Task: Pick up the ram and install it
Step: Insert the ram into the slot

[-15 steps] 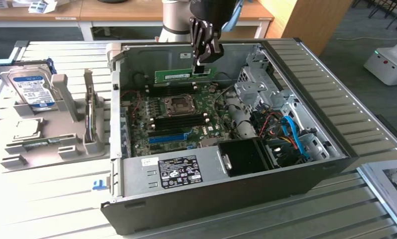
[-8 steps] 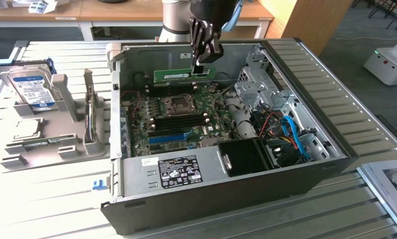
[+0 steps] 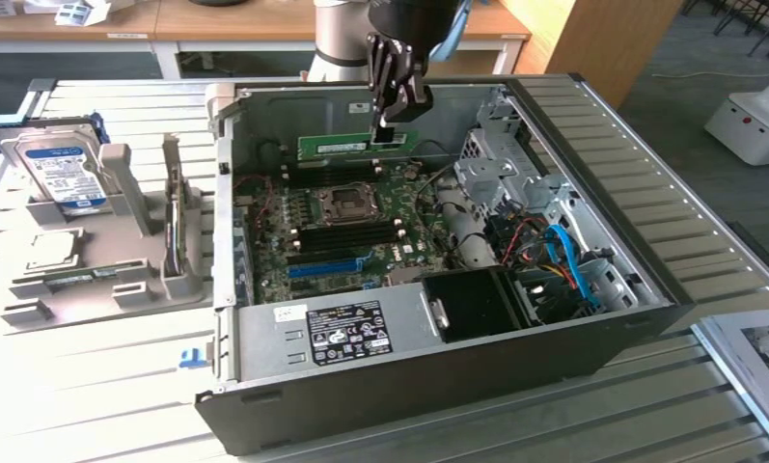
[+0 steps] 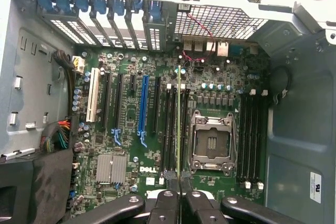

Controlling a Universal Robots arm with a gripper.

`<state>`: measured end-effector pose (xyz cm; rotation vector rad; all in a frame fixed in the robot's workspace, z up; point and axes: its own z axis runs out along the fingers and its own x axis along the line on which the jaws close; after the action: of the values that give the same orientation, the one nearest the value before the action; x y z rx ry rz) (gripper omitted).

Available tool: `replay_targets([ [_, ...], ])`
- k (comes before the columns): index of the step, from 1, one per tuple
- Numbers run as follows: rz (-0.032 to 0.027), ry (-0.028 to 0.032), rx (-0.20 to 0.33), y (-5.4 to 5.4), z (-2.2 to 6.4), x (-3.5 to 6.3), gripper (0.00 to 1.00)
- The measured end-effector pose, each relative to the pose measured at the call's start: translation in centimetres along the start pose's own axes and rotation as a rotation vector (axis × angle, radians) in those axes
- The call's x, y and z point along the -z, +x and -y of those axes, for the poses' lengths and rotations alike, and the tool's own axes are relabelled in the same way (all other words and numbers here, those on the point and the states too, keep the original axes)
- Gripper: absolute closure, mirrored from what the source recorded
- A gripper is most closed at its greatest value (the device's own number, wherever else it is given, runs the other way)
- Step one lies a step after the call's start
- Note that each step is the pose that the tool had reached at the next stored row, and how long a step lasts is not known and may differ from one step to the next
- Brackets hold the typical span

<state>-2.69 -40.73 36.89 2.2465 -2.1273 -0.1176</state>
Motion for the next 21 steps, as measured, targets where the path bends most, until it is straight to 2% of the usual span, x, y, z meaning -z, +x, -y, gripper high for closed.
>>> replay_targets([
  [6,0.0003,0.0001,0.000,0.0,0.01,-0.07,0.88],
  [21,0.0003,0.0001,-0.004,0.0,0.09,-1.53,0.88],
])
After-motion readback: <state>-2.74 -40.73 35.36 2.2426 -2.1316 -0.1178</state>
